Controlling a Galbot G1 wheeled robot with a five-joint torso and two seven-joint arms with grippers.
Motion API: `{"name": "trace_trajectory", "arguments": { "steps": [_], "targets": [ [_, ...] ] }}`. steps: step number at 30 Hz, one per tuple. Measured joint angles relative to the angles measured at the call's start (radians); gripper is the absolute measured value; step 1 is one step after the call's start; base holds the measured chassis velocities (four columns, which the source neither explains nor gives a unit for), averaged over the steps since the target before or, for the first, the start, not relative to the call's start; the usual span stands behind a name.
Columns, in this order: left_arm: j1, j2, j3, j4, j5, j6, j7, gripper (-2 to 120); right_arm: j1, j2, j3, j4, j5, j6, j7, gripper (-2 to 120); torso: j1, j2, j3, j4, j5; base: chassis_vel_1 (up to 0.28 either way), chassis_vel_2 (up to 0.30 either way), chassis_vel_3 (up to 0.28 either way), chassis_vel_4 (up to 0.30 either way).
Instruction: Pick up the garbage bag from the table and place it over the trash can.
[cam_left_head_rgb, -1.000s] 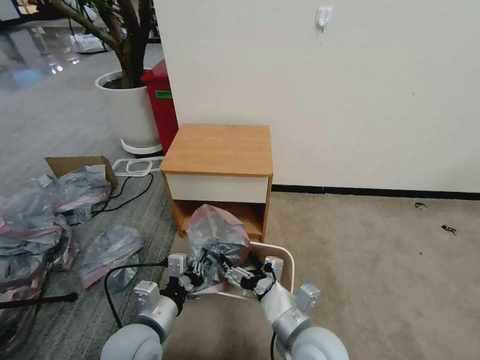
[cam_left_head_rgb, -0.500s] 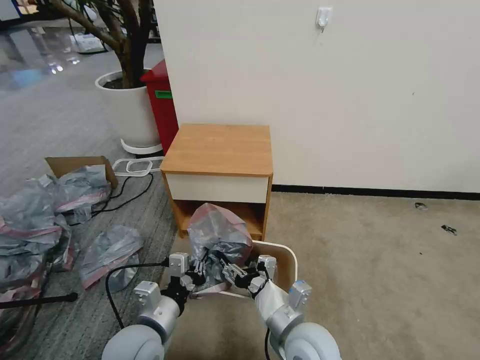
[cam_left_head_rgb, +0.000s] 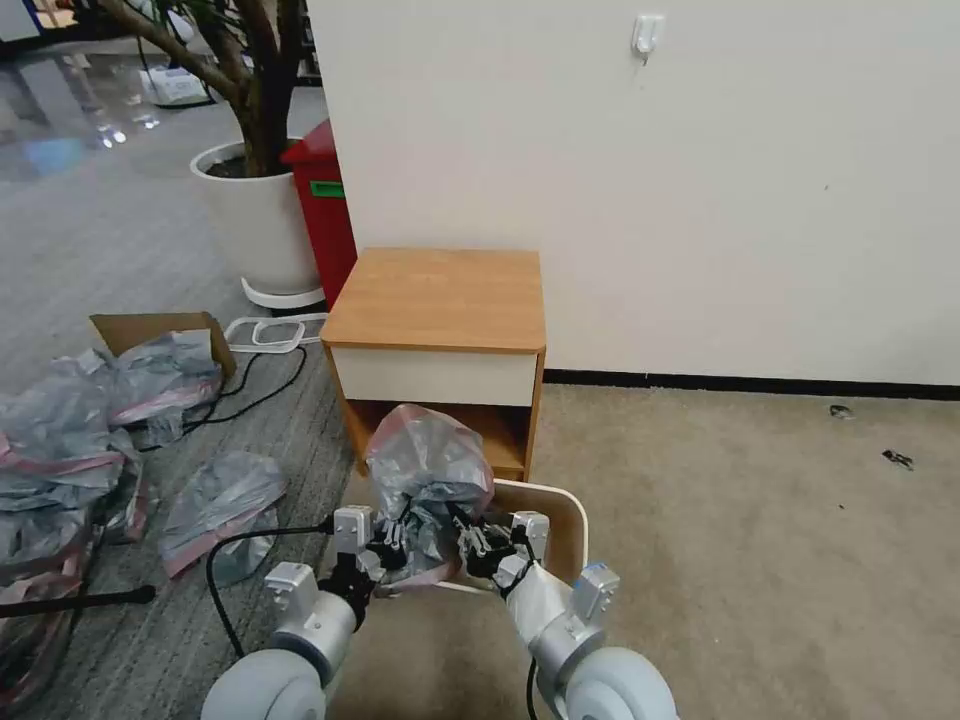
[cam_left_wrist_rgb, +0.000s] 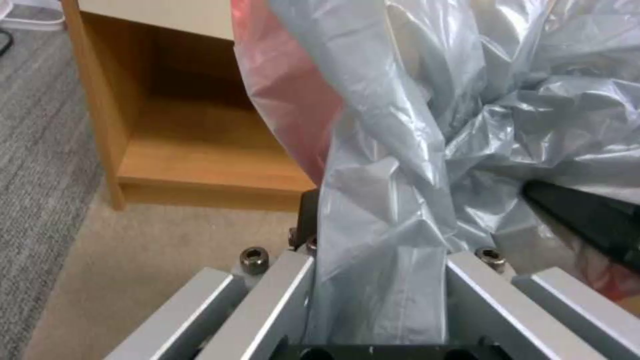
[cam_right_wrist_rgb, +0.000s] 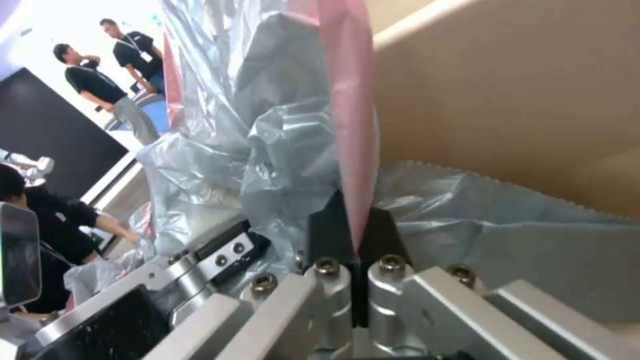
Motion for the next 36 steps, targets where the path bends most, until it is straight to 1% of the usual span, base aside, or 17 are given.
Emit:
{"name": "trace_trajectory", "arguments": {
  "steps": [10,13,14,16,18,21,22,28,31,34,36],
  "targets": [
    [-0.011,0.003,-0.003,0.013,-0.007,0.000,-0.014,4,-0.015,-0.006,-0.004,0.013,-0.019,0.003,-0.009,0,0.000,0.000,0.000,0.0000,0.0000,0.000,0.000,0.000,0.000],
    [-0.012,0.010,-0.007,0.022,-0.006,0.000,-0.015,4,-0.042,-0.036,-0.014,0.081,-0.037,0.004,-0.031,0,0.000,0.000,0.000,0.0000,0.0000,0.000,0.000,0.000,0.000],
    [-0.012,0.010,-0.007,0.022,-0.006,0.000,-0.015,4,-0.042,-0.036,-0.014,0.081,-0.037,0.004,-0.031,0,0.000,0.000,0.000,0.0000,0.0000,0.000,0.000,0.000,0.000],
    [-0.013,0.013,-0.007,0.025,-0.004,0.000,-0.016,4,-0.054,-0.060,-0.014,0.134,-0.039,0.005,-0.042,0,0.000,0.000,0.000,0.0000,0.0000,0.000,0.000,0.000,0.000],
    [-0.013,0.013,-0.006,0.025,-0.003,0.000,-0.016,4,-0.055,-0.066,-0.011,0.149,-0.038,0.005,-0.046,0,0.000,0.000,0.000,0.0000,0.0001,0.000,0.000,0.000,0.000],
    [-0.010,0.013,0.002,0.026,-0.001,0.000,-0.016,4,-0.046,-0.087,0.020,0.178,-0.008,0.010,-0.054,0,0.000,0.000,0.000,0.0000,0.0001,0.000,0.000,0.000,0.000],
    [-0.010,0.013,0.002,0.026,-0.001,0.000,-0.016,4,-0.046,-0.087,0.020,0.178,-0.008,0.010,-0.054,0,0.000,0.000,0.000,0.0000,0.0001,0.000,0.000,0.000,0.000],
    [0.000,0.022,0.001,0.013,0.000,0.000,-0.016,4,-0.024,-0.114,0.101,0.171,0.061,0.022,-0.056,0,0.000,0.000,0.000,0.0000,0.0001,0.000,0.000,0.000,0.000],
    [0.002,0.024,0.000,0.010,-0.001,0.000,-0.016,4,-0.019,-0.120,0.117,0.168,0.074,0.024,-0.056,0,0.000,0.000,0.000,0.0000,0.0001,0.000,0.000,0.000,0.000],
    [0.006,0.027,-0.004,0.004,-0.003,-0.001,-0.015,4,-0.012,-0.146,0.172,0.160,0.109,0.024,-0.054,0,0.000,0.000,0.000,0.0001,0.0002,0.000,0.000,0.000,0.000],
    [0.007,0.027,-0.004,0.003,-0.004,-0.001,-0.015,4,-0.012,-0.149,0.176,0.159,0.112,0.024,-0.054,0,0.000,0.000,0.000,0.0000,0.0001,0.000,0.000,0.000,0.000]
  ]
}}
